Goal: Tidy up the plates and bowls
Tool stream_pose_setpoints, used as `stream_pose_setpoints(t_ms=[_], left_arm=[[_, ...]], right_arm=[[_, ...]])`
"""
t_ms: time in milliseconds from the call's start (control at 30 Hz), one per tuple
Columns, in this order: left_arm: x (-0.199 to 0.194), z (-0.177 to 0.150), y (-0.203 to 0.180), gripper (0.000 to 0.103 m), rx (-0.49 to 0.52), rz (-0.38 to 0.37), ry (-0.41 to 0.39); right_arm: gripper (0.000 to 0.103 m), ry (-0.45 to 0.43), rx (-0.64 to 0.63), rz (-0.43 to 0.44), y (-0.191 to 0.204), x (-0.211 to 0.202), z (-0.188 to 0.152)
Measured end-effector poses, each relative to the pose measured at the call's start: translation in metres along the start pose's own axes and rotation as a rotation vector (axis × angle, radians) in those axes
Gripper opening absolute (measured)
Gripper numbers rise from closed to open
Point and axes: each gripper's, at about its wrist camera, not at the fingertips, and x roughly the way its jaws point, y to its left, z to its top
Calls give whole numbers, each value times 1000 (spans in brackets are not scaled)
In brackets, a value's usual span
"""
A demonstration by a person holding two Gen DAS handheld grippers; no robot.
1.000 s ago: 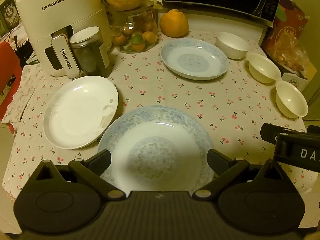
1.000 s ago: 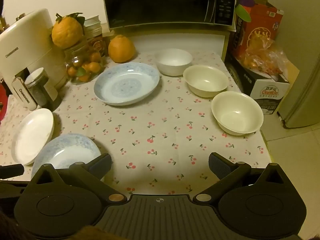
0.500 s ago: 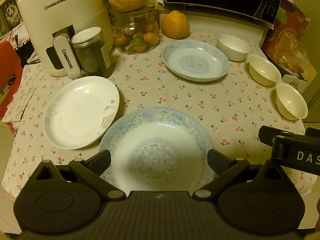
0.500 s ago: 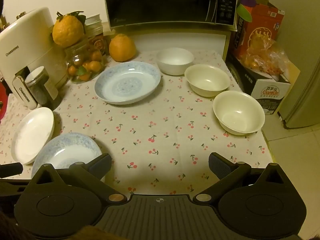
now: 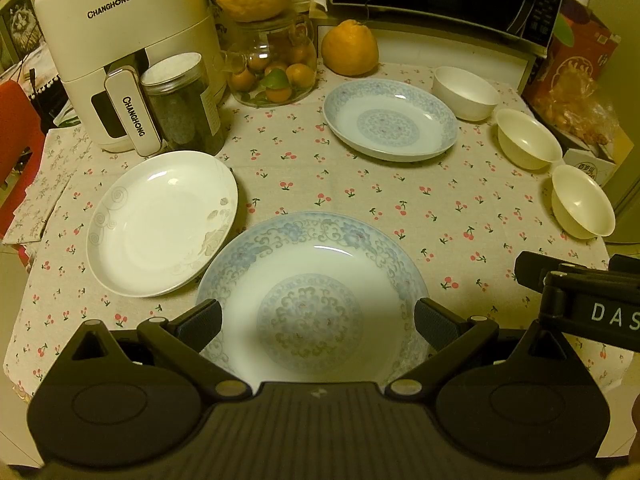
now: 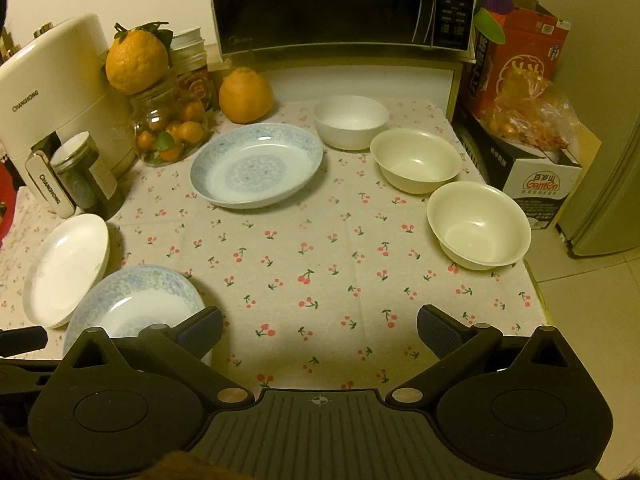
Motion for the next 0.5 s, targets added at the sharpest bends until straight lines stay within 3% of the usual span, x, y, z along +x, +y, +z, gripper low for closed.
stream_pose_setpoints(t_ms=[500], left_arm=[[0,-1,0,103,-3,-6,2]], right_arm=[[103,-1,-1,-1,1,0,-1]])
